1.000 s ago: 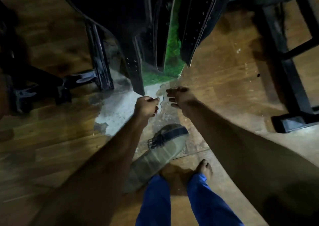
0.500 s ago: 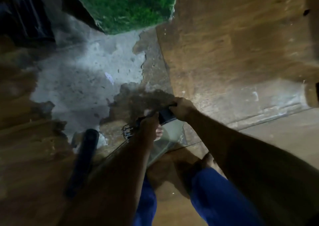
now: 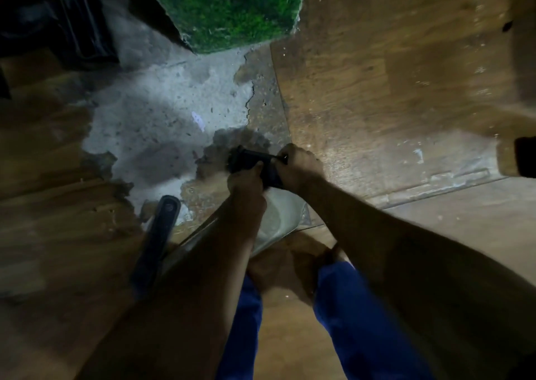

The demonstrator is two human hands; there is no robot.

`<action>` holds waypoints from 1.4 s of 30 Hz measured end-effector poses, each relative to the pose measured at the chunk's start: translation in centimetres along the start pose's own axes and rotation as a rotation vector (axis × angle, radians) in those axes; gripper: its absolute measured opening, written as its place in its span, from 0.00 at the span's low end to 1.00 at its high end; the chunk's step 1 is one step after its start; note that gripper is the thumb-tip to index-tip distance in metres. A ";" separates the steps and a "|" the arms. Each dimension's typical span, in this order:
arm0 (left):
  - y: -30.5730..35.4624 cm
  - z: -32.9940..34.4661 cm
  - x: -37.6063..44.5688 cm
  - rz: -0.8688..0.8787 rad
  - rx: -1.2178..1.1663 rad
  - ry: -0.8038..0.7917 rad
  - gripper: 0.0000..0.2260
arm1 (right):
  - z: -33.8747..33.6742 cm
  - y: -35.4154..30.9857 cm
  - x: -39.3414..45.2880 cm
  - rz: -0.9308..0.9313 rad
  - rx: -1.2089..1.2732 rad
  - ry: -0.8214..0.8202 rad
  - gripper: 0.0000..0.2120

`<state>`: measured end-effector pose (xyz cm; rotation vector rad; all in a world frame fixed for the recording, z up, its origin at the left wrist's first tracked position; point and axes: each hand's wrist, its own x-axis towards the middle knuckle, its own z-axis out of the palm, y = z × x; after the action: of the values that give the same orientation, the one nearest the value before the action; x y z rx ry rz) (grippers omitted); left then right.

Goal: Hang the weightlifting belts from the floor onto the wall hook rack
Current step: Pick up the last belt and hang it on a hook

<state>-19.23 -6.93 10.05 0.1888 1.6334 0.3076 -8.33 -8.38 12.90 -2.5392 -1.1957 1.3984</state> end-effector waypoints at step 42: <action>37.2 -10.0 -73.8 0.815 -0.163 -0.063 0.06 | -47.9 -34.6 -51.8 -0.857 0.724 -0.131 0.21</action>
<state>-25.02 5.07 92.25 0.7326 1.3941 1.0368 -11.03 0.13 90.99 -1.2446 -1.2380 1.3839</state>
